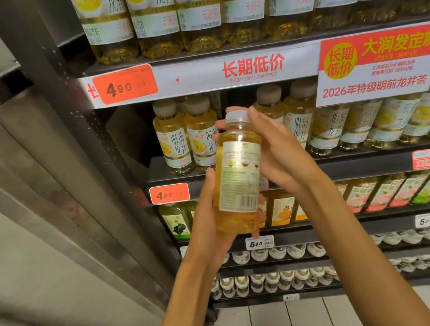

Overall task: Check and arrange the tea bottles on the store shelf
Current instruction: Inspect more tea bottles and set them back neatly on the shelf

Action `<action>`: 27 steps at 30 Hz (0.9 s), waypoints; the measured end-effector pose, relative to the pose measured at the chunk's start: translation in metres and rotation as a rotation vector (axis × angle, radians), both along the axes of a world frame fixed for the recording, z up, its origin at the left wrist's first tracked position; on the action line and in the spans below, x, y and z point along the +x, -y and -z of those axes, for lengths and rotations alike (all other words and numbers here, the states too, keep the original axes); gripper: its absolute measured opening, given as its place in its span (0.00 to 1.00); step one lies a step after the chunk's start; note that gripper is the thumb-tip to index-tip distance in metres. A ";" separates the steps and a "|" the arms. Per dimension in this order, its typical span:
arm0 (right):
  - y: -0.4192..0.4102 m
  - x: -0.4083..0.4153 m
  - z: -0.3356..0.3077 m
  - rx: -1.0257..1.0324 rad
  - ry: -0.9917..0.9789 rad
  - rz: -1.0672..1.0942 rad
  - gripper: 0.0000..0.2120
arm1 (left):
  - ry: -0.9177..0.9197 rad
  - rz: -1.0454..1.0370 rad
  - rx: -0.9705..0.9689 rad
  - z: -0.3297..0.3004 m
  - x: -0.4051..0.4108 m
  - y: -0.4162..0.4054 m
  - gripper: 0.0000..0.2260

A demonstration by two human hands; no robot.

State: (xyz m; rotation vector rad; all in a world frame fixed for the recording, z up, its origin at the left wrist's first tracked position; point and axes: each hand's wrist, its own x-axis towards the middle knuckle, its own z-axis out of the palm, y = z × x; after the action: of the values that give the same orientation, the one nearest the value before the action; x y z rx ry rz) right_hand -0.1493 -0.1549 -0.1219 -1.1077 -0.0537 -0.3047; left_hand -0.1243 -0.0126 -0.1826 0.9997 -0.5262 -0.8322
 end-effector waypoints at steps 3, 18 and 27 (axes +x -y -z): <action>0.000 0.002 0.002 0.160 0.019 -0.084 0.18 | -0.092 0.115 0.010 0.000 0.001 -0.003 0.31; 0.001 0.001 0.003 0.063 -0.087 0.113 0.13 | -0.150 0.118 0.043 0.000 -0.001 0.002 0.30; 0.010 0.002 0.012 -0.270 -0.229 0.188 0.11 | -0.094 -0.022 0.203 -0.004 -0.006 0.000 0.24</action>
State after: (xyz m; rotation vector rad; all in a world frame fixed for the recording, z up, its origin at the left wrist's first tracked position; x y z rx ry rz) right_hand -0.1470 -0.1647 -0.1334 -1.4130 0.2197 -0.3428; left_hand -0.1307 -0.0130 -0.1782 1.1438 -0.3549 -0.9213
